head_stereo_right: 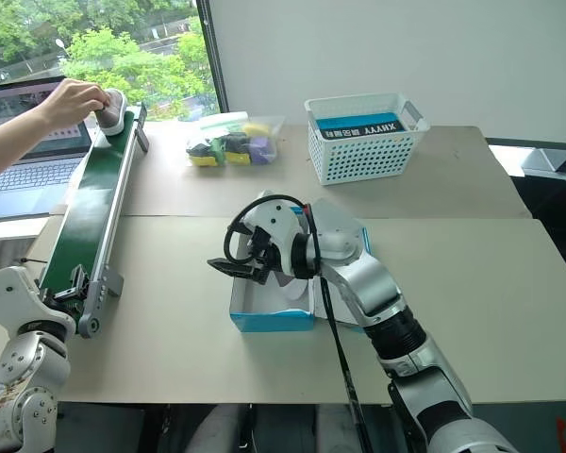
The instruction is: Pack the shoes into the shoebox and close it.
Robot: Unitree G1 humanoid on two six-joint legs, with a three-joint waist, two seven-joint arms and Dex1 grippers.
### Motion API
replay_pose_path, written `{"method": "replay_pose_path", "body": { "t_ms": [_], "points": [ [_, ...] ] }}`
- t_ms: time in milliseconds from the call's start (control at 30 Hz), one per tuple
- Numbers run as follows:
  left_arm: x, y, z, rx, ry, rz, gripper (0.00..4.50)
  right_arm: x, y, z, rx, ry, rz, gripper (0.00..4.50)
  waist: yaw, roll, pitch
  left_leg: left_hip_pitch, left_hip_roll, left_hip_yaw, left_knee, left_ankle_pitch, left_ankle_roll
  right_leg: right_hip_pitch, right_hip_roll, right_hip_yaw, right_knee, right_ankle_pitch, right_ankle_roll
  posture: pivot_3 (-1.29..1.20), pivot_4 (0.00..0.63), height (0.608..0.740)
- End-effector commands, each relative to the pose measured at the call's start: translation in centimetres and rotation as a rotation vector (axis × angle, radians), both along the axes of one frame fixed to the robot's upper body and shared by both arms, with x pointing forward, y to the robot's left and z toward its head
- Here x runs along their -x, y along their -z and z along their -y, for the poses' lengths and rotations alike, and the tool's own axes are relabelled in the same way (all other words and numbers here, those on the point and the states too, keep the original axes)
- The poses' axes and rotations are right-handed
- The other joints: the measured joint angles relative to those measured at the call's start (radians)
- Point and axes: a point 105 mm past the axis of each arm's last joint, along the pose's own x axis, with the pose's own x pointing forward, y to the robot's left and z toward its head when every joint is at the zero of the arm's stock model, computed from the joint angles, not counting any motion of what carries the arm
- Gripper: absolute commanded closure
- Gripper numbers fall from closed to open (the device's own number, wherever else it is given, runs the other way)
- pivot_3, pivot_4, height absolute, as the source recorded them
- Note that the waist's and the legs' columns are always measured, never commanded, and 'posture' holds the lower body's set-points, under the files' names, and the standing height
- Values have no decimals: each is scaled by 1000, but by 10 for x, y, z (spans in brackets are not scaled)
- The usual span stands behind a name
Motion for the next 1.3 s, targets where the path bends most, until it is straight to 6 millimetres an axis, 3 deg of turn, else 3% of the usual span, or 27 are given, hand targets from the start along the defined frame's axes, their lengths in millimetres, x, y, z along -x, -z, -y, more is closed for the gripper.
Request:
{"method": "replay_pose_path", "body": {
  "t_ms": [33,67,367,1300],
  "points": [
    [3,-6,-7,-34,-10,3,182,-2,6,-1,9,22,24,117,0,-1,0,0,0,0,0,0,0,0,0,0,0,0,0,0,150,738],
    [3,-6,-7,-41,-7,2,16,-1,7,-1,7,19,13,0,1,-1,-1,0,0,0,0,0,0,0,0,0,0,0,0,0,150,738],
    [2,3,-12,-63,-14,-55,16,-7,11,-4,5,61,3,0,0,-1,-1,0,0,-1,0,0,-1,0,0,0,0,0,0,0,150,738],
    [-1,3,-12,-68,2,-53,16,-1,16,-9,15,72,7,0,0,-2,-1,0,0,-1,0,0,-1,0,0,0,1,0,0,0,150,738]
  ]
}}
